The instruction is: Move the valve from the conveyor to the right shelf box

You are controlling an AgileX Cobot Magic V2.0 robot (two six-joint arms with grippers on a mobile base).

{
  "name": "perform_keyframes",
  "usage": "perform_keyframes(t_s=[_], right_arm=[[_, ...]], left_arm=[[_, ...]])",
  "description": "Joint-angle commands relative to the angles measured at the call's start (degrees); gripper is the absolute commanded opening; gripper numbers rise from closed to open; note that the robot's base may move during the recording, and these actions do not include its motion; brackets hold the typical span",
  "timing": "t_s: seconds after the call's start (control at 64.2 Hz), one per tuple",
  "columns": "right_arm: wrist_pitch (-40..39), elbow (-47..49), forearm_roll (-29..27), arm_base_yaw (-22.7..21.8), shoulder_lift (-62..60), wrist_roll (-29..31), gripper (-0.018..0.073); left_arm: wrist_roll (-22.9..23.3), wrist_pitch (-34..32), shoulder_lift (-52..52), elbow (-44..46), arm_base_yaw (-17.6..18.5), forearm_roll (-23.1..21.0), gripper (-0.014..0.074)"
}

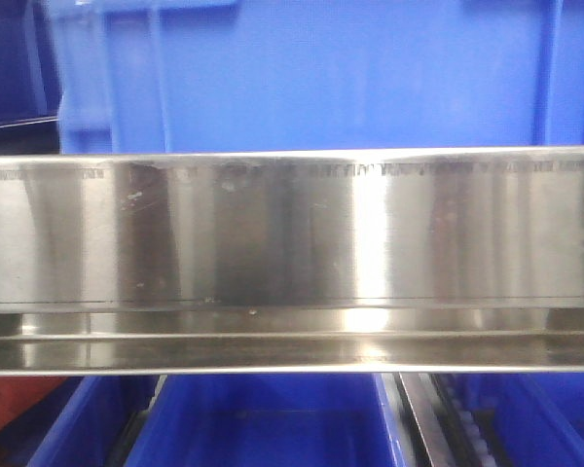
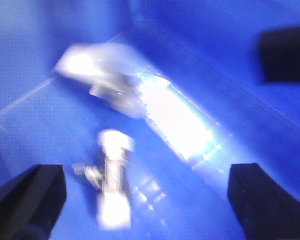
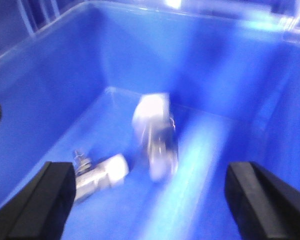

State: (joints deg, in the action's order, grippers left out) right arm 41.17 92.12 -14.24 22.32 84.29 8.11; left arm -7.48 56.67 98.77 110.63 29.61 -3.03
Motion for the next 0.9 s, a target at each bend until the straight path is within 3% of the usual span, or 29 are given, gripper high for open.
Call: perform_keyframes(t_s=[0.0,0.234,0.374,0.53,0.748,0.888], right_arm=[[-0.37,0.45,0.09,0.16,-4.09,0.29,0.0353],[0.64,-1.04,1.52,-0.17,-13.28,0.29,-0.0147],[-1.85,-8.63,1.81,-3.24,-19.72,0.16,-0.0155],[-7.40,-20.93,2.13,-6.34,-28.20,-0.05,-0.0155],[-16.98,-38.11,2.57,-6.35,-43.14,-0.05,-0.0155],[-18.35,-48.46,3.98,-6.35,-53.34,-0.05,-0.0155]], left_arm=[[-0.03,1.88,-3.45,2.07,-0.39,0.98,0.0405],[0.49,7.70,-11.22,2.63,-5.53,1.20,-0.0115],[2.09,9.98,-15.87,1.17,-10.60,1.20,-0.0111],[2.99,6.70,-23.38,-6.54,-13.98,1.59,-0.0111],[5.13,-5.44,-38.97,-27.48,-13.96,4.75,-0.0111],[5.13,-15.72,-51.60,-42.84,-13.96,4.98,-0.0111]])
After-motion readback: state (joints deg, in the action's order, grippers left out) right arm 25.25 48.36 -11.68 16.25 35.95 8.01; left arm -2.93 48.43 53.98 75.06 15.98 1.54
